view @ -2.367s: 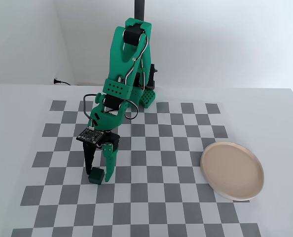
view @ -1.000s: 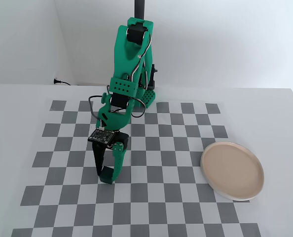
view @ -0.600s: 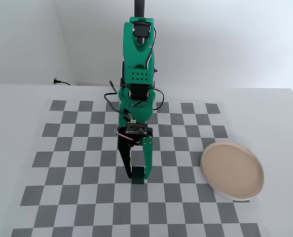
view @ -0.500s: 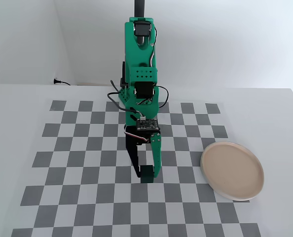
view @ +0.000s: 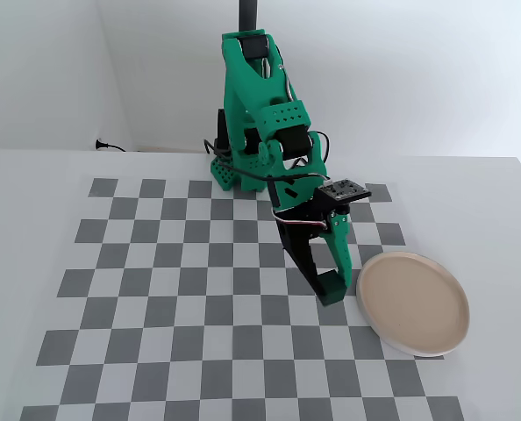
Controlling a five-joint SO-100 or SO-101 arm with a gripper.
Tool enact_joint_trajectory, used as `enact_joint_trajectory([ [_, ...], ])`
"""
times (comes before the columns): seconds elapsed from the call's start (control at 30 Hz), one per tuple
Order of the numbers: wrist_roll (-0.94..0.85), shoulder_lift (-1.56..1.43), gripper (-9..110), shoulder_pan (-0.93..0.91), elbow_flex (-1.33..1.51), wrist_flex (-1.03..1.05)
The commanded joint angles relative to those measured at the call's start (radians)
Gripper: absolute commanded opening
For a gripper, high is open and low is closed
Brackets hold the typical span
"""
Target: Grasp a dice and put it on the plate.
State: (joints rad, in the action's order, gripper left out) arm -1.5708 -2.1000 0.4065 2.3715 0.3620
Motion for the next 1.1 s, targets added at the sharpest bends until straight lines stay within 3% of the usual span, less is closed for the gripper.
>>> enact_joint_trajectory([
  [0.0, -0.018, -0.064, -4, 0.069, -0.127, -0.043],
  [1.07, -0.005, 0.399, -4, 0.405, -0.451, -0.038],
])
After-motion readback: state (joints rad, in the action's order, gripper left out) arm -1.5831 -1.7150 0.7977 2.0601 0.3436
